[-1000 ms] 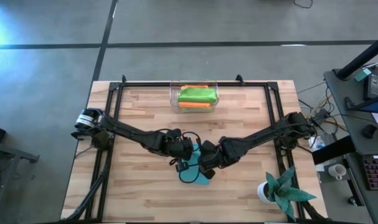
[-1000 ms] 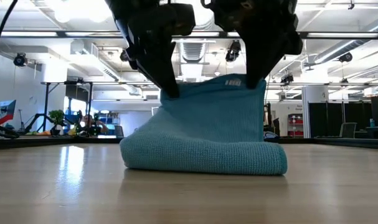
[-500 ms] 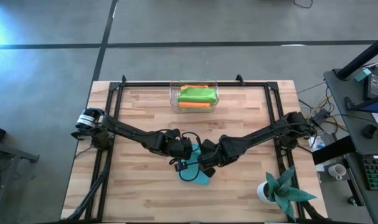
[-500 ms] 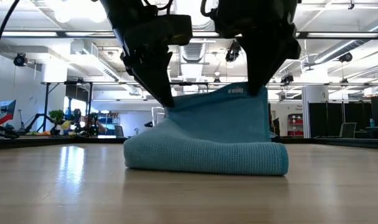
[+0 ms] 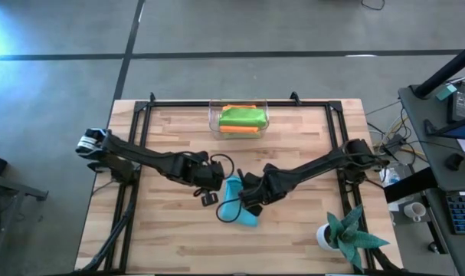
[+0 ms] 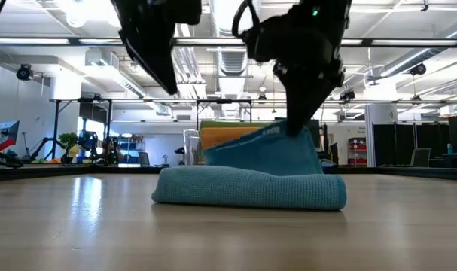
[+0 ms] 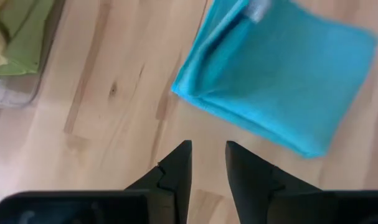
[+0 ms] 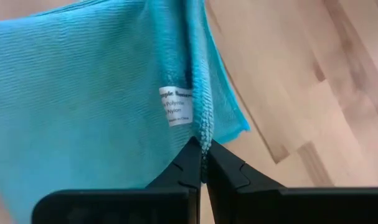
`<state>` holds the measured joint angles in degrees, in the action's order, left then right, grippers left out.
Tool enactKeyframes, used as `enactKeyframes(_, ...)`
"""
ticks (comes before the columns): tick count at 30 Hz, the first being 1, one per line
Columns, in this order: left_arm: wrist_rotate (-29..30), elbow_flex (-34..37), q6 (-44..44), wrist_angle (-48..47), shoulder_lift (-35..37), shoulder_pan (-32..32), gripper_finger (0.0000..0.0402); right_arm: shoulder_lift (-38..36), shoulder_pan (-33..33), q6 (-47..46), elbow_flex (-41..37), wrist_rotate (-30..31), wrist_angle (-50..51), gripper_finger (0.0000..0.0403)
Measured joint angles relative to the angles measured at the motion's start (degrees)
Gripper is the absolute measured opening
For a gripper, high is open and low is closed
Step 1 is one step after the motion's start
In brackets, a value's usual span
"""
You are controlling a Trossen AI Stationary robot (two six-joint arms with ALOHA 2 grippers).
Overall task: Fold microfiber towels
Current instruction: Fold the blue microfiber towel
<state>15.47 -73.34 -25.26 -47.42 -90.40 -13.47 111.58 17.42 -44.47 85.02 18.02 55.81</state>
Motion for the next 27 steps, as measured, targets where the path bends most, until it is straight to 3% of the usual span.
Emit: enactKeyframes(27,-0.1,3.0,-1.4,0.3,1.8,-1.7,0.0083,-3.3,-1.3,2.1,0.5,3.0,-1.0,0.0008)
